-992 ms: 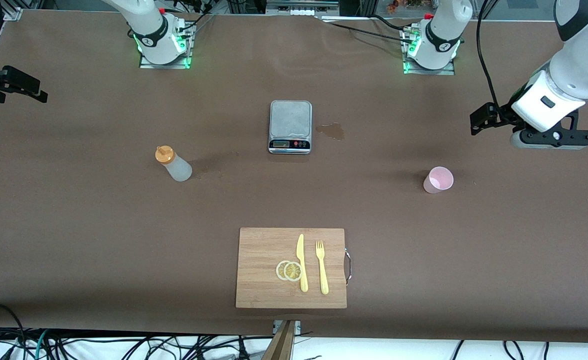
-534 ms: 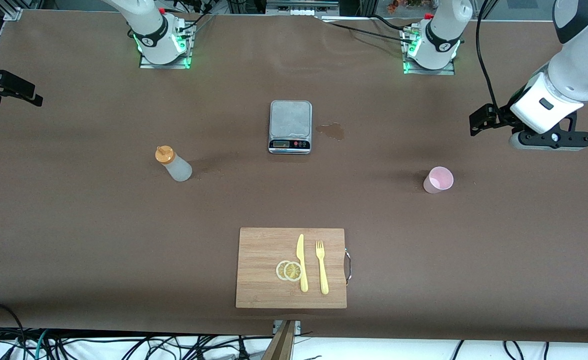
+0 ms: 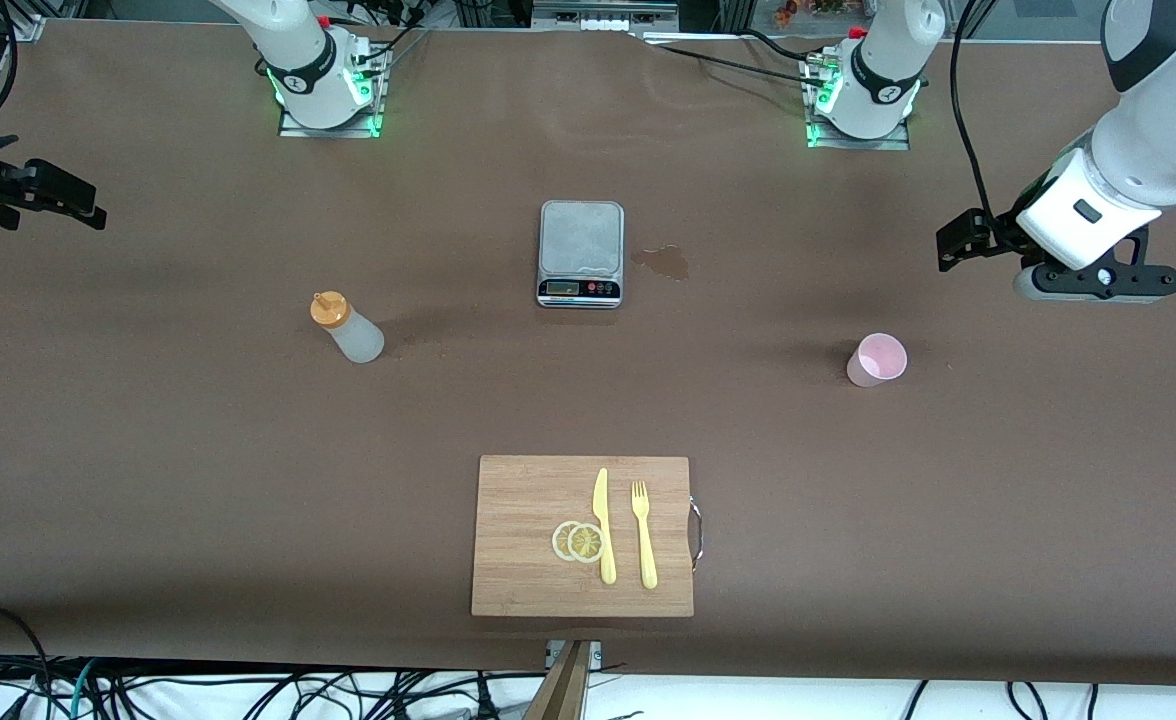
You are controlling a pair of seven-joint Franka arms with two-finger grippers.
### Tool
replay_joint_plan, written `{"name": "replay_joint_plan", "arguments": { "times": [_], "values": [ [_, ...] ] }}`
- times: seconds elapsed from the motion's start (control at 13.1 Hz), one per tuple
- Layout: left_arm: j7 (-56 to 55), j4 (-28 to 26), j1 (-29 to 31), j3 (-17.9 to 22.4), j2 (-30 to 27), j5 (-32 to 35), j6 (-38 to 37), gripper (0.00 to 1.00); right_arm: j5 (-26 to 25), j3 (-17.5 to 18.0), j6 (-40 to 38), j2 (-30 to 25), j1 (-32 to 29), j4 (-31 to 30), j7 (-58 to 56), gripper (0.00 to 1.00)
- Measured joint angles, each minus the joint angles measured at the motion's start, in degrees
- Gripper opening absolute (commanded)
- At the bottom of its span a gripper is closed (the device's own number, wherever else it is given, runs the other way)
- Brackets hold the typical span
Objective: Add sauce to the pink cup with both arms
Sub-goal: 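Move the left gripper down over the pink cup, then close the left gripper on the pink cup and lift it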
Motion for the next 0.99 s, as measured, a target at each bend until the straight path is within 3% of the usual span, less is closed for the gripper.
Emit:
{"name": "replay_joint_plan", "arguments": {
  "times": [0.31, 0.99],
  "values": [
    [5.4, -4.4, 1.6, 0.2, 1.0, 0.0, 4.4, 1.00, 0.0, 0.5, 0.2, 0.4, -1.3, 0.0, -1.7, 1.00],
    [13.3, -23.0, 3.1, 0.2, 10.1, 4.0, 35.0, 1.00, -0.1, 2.9, -1.6, 0.1, 3.0, 0.1, 0.6, 1.00]
  ]
}}
